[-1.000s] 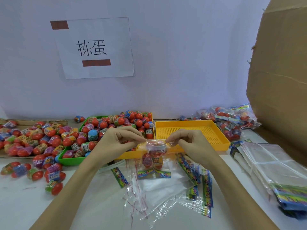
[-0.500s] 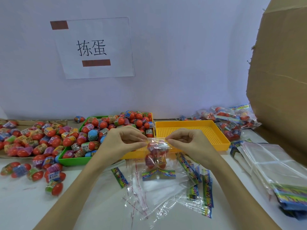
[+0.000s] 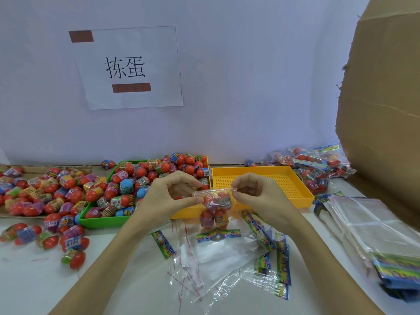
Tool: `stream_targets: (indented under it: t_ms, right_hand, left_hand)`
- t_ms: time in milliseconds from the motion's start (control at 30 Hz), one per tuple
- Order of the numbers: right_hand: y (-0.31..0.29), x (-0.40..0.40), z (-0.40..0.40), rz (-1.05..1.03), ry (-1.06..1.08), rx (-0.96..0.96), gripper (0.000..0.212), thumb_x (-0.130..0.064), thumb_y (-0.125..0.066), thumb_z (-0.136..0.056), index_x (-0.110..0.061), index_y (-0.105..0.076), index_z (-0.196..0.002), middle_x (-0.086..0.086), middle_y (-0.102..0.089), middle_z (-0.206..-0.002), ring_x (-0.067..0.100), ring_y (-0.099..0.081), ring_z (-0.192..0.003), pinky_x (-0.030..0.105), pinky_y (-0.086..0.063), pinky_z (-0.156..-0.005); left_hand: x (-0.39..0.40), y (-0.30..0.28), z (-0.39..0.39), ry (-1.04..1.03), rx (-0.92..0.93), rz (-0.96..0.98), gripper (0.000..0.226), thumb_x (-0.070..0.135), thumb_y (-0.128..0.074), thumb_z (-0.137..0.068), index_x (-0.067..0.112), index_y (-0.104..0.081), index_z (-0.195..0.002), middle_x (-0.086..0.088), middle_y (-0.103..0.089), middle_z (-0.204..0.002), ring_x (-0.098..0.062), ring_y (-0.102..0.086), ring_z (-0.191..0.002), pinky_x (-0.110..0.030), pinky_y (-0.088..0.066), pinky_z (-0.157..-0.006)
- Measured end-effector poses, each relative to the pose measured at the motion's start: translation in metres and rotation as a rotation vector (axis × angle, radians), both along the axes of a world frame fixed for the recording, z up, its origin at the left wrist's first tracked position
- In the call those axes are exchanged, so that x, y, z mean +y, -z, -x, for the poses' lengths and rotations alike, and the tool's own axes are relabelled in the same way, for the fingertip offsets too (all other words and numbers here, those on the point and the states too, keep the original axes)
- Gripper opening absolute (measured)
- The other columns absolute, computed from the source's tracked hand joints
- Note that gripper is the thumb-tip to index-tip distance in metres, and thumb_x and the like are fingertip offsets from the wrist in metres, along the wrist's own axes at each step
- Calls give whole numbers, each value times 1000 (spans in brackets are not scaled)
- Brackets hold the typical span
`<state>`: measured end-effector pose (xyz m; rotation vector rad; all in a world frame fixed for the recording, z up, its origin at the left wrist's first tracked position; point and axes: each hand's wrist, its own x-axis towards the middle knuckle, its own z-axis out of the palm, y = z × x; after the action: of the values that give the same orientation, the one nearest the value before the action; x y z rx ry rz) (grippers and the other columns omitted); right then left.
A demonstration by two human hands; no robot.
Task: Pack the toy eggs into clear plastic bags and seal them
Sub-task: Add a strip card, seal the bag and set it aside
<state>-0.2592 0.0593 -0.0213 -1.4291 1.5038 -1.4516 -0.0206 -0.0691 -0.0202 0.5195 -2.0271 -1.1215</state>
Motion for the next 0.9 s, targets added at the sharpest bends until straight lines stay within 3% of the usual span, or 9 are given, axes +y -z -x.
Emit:
stream_targets:
  t_ms: [167,367,500,600,700,900]
  right_hand:
    - [-1,1,-3,-39,-27,-14,25,-26,-79,-93,-25,-75,-118,-2,-76,-99,13,-73,-96,23,-59,-86]
    - [-1,1,-4,-131,-74,109,11,-28,-80,-92,-20,-81,-100,-1,-80,-95,17,-75,-93,31,-62,-85]
    - [-1,1,-1,-92,-70,-13,9,-25,-80,-92,-21,-82,-100,2,-81,-99,20,-76,-97,28,-61,-86]
    - [-2,1,1,-54,-59,-89,8,-25,-80,-92,-24,-82,-99,4,-81,-102,23,-76,-98,29,-61,-86]
    - [-3,2,1,-38,-54,-98,8,-27,-79,-92,-25,-83,-99,3,-80,-103,21,-75,-96,25,-60,-82]
    - [-4,1,-2,64,1,-90,6,-23,-77,-94,-24,-82,-98,4,-79,-101,21,-73,-95,22,-58,-84]
  left_hand:
    - [-2,-1,-1,-38,-30,-13,22,25,-87,-81,29,-86,-103,9,-74,-111,-15,-74,-99,-27,-62,-83]
    - [-4,-2,-4,0,-38,-69,27,28,-86,-82,32,-84,-109,10,-73,-120,-15,-75,-104,-24,-62,-87]
    - [-2,-3,-3,15,-19,-222,41,32,-88,-82,41,-77,-121,6,-78,-118,-12,-76,-107,-20,-60,-85]
    - [-2,-3,-1,51,-68,-269,29,37,-85,-83,34,-82,-112,9,-78,-120,-9,-74,-112,-17,-58,-88]
    - [1,-3,0,36,-58,-251,18,35,-83,-83,26,-86,-99,2,-81,-109,-14,-77,-101,-19,-59,-82]
    - [3,-7,1,-20,53,-229,14,29,-81,-86,19,-86,-95,-9,-79,-90,-25,-77,-82,-26,-62,-73]
